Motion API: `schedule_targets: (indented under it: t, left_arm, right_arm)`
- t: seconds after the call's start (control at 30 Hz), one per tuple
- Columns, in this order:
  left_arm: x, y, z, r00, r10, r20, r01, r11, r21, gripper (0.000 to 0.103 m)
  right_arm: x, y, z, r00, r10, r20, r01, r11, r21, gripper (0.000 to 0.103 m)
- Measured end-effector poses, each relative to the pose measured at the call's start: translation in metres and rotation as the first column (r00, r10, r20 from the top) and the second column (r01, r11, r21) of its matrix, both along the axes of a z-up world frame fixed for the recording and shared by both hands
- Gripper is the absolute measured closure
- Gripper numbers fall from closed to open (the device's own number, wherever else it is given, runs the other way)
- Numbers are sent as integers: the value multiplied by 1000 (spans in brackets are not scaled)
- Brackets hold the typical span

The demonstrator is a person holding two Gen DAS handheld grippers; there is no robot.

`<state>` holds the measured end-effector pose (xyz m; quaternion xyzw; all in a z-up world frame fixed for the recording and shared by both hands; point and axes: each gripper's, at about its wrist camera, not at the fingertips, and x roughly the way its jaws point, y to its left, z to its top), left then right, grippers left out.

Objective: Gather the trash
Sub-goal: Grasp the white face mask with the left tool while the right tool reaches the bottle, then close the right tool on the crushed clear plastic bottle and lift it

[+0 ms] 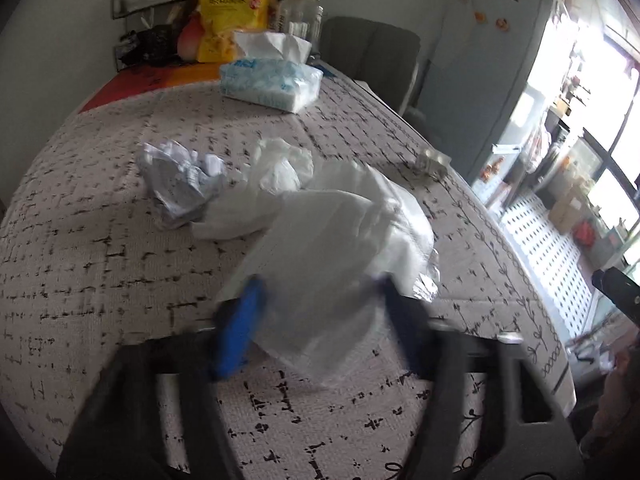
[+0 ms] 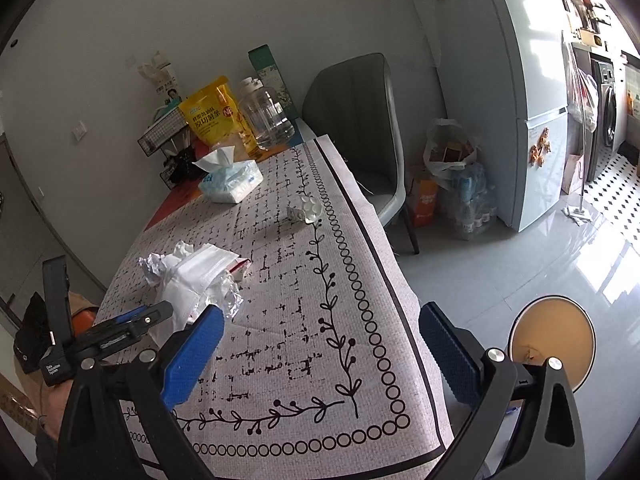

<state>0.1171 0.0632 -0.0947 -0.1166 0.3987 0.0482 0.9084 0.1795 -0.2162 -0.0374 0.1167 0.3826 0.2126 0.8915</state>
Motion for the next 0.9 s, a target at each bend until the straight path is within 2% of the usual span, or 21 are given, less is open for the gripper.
schedule_targets:
  t: [0.07, 0.13, 0.4, 0.5, 0.7, 0.9]
  left_arm:
    - [-1, -2, 2, 1000, -16, 11, 16, 1000, -4, 80]
    - [-2, -3, 6, 1000, -14, 13, 14, 1000, 13, 94]
    - [-19, 18, 37, 995, 34, 91, -27, 997, -78, 95]
    - [-27, 29, 49, 991, 67, 116, -57, 995, -85, 95]
    - [-45, 55, 57, 981, 144, 132, -133, 987, -94, 95]
    - [-58, 74, 51, 970, 212, 121, -200, 974, -108, 95]
  right_arm:
    - [1, -1, -2, 1000, -4, -11, 4, 1000, 0, 7]
    - [2, -3, -4, 1000, -6, -16, 6, 1000, 1, 7]
    - [7, 10, -4, 999, 31, -19, -30, 1000, 9, 7]
    - [11, 23, -2, 998, 61, -16, -61, 998, 9, 7]
    - [20, 67, 0, 987, 160, -19, -160, 987, -7, 7]
    - [34, 131, -12, 950, 307, -48, -310, 950, -51, 8]
